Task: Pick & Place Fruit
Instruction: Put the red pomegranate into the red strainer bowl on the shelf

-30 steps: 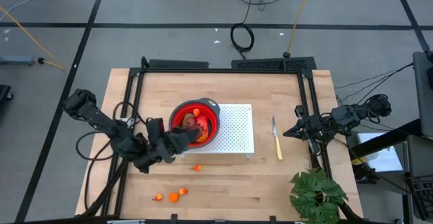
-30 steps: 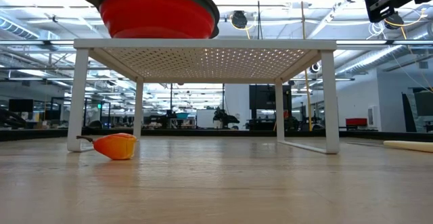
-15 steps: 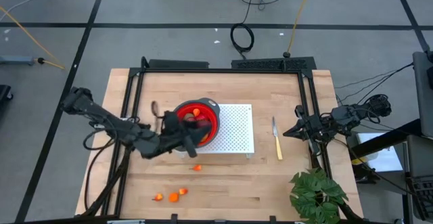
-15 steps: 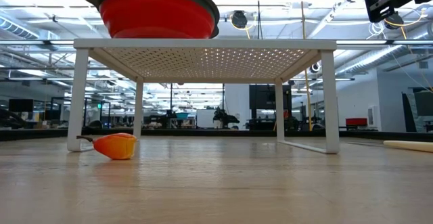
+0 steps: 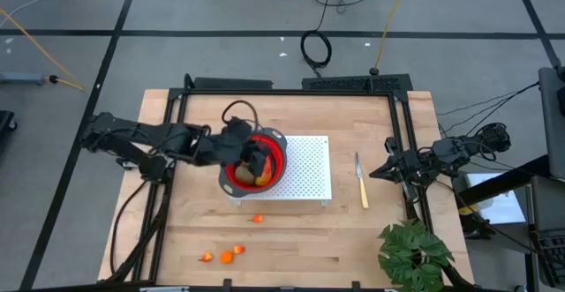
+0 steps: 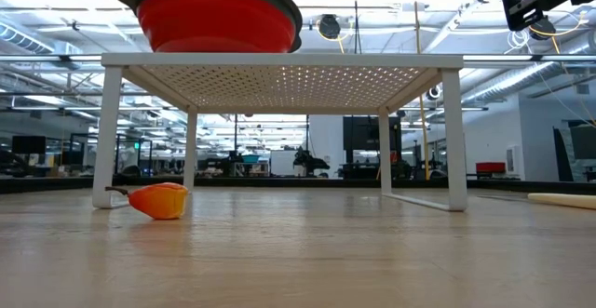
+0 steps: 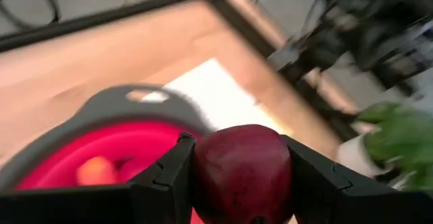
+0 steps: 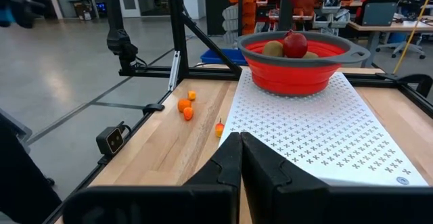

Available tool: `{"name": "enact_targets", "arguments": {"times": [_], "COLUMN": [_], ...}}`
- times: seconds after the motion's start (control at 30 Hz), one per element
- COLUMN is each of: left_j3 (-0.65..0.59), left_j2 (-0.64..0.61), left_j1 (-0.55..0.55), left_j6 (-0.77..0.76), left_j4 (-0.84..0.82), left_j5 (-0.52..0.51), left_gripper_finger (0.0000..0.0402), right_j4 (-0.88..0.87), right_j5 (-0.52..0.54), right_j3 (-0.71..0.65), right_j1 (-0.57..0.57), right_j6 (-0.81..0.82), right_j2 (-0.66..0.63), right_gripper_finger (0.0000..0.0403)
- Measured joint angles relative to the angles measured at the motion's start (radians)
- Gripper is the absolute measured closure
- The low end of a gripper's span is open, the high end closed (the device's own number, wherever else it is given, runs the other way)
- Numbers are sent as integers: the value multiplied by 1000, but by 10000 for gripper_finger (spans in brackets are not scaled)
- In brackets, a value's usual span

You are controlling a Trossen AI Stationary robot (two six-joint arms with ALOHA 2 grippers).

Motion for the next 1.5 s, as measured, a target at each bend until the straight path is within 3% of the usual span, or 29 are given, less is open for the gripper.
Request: {"name": "enact_targets", "arguments": {"times": [0.33, 0.7, 1.03, 1.4, 1.5], "left_j3": [-2, -2, -2, -2, -2], "left_j2": [39, 90, 126, 136, 121], "left_j1": [111, 186, 191, 192, 203], "left_j6": [85, 225, 307, 317, 351], "left_j4": [-168, -138, -144, -136, -136], "left_j5": [151, 272, 309, 309, 359], "left_gripper_finger": [225, 224, 223, 141, 118], "right_j4": [-2, -2, -2, -2, -2], "right_j5": [1, 4, 4, 4, 4], "right_j3": [0, 0, 0, 0, 0], "right_j1": [0, 0, 0, 0, 0], "right_j6": [5, 11, 11, 11, 11], "right_j2": [0, 1, 1, 1, 1], "right_gripper_finger": [403, 403, 403, 403, 403]}}
